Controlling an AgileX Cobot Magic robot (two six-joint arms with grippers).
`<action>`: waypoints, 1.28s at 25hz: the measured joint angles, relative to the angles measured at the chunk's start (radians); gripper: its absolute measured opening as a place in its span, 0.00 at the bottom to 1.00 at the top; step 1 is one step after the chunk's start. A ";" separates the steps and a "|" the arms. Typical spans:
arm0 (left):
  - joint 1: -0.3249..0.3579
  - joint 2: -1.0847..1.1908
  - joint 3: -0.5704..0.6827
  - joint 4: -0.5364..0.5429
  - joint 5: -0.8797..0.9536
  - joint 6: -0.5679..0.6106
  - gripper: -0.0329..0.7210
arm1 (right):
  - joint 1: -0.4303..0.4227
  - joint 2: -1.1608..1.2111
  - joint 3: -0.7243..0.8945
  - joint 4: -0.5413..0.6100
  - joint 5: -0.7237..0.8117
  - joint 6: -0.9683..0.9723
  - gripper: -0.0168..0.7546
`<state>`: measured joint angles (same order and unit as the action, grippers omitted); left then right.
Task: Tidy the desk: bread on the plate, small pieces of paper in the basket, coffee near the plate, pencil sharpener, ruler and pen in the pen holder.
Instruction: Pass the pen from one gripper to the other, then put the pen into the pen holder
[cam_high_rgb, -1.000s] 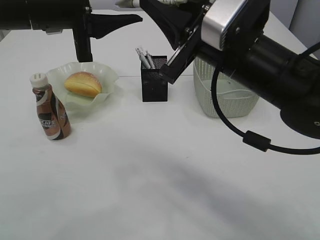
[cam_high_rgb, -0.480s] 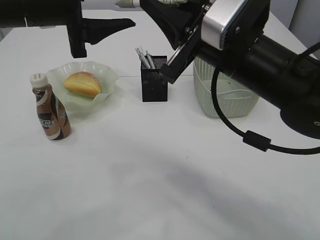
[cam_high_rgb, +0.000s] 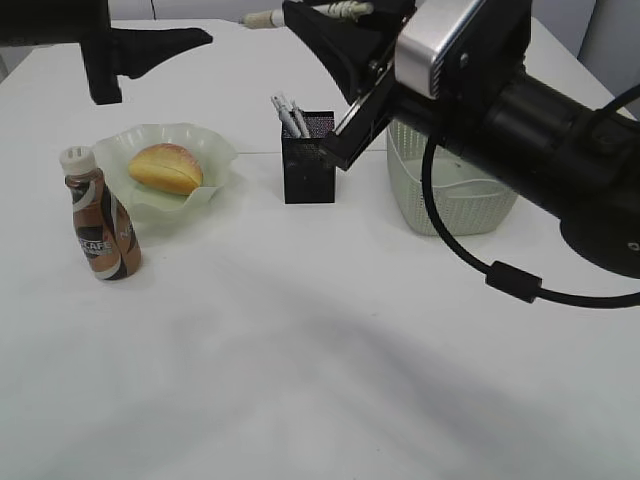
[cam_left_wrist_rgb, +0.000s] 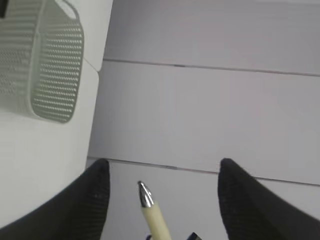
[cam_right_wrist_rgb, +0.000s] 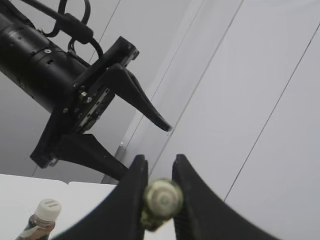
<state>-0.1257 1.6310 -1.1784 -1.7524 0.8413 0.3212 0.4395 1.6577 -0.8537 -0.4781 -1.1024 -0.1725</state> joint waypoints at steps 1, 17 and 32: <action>0.018 0.000 0.000 0.011 -0.002 0.004 0.70 | 0.000 0.000 0.000 0.005 0.004 0.000 0.19; 0.170 0.000 -0.253 0.743 -0.075 0.026 0.69 | 0.000 0.000 0.000 0.028 0.168 0.070 0.19; 0.172 0.000 -0.476 1.624 0.304 -0.356 0.69 | 0.000 0.000 0.000 0.108 0.353 0.290 0.19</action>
<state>0.0463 1.6310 -1.6542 -0.1281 1.1454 -0.0347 0.4395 1.6577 -0.8537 -0.3698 -0.7491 0.1172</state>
